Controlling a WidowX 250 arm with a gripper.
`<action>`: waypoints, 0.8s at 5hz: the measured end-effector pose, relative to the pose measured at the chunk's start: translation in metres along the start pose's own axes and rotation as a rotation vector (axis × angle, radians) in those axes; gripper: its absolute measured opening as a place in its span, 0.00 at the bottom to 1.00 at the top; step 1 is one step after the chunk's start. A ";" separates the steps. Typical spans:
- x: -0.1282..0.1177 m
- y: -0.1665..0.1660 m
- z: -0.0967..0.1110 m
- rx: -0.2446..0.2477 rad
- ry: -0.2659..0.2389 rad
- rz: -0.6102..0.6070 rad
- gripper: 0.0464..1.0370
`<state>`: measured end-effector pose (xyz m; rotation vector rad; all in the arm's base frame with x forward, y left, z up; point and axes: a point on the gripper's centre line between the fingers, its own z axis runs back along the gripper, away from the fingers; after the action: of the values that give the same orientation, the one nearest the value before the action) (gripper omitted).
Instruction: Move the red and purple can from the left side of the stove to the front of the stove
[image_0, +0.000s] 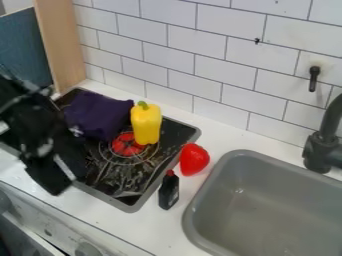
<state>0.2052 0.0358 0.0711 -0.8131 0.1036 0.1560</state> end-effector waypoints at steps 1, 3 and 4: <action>0.005 -0.007 -0.006 -0.014 -0.014 -0.007 0.96; 0.009 -0.005 0.007 0.047 -0.017 -0.004 0.96; 0.007 -0.019 0.036 0.161 -0.074 -0.028 0.96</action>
<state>0.2168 0.0496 0.1084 -0.6472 0.0343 0.1491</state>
